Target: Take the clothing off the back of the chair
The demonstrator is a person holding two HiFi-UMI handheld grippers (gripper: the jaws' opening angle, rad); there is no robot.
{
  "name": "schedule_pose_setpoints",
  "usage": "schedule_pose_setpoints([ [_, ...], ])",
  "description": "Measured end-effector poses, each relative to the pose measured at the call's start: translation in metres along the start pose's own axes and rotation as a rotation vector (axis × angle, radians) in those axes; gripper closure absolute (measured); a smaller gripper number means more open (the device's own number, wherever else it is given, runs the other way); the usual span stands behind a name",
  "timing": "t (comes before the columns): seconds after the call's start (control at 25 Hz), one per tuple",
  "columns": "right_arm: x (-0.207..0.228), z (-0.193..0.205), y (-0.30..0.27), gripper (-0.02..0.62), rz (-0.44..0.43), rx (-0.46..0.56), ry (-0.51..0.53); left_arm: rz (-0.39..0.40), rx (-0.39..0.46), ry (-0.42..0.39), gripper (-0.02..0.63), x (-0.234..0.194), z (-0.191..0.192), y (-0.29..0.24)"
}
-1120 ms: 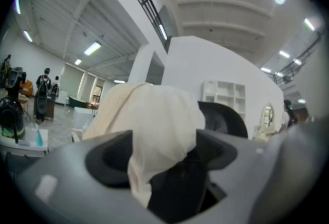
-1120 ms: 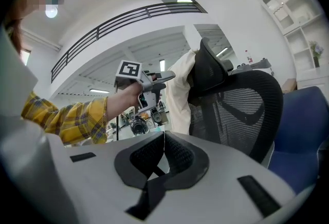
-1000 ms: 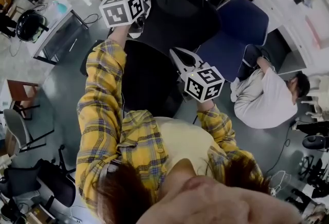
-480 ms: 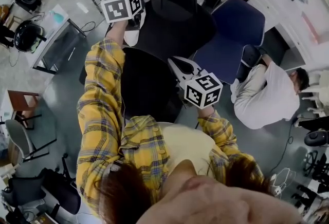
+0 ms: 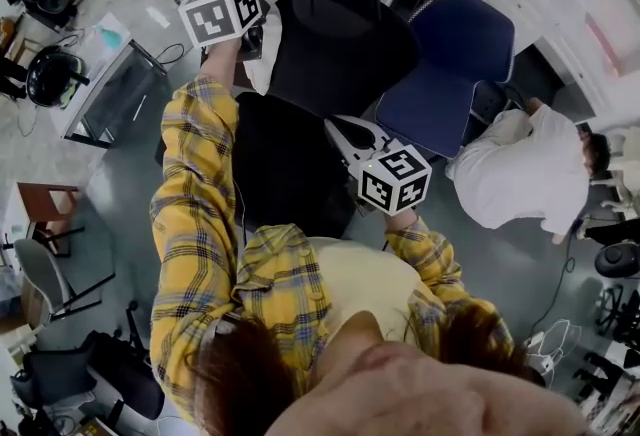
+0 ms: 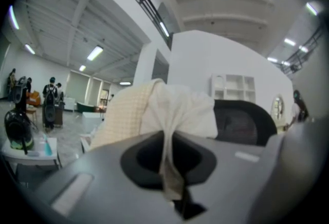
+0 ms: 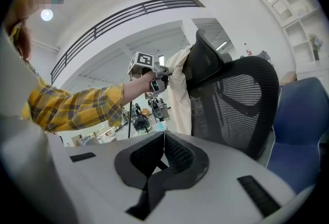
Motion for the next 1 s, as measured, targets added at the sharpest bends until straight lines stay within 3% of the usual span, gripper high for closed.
schedule_pose_setpoints([
  [0.48,-0.026,0.008,0.004,0.581,-0.006,0.009,0.023,-0.003,0.238,-0.080,0.591,0.008,-0.052,0.065],
  [1.0,-0.066,0.020,-0.002,0.581,0.016,0.024,0.046,0.071,0.356,-0.087,0.591,0.007,-0.063,0.158],
])
Point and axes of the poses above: the fingertips, and each gripper's own axes: y backward along the fingers, x to its right, z out of its underside, the point moved 7 cm from there along y, backward along the fingers, and after that the axes turned 6 degrees about -y, right-handed, at the moved point
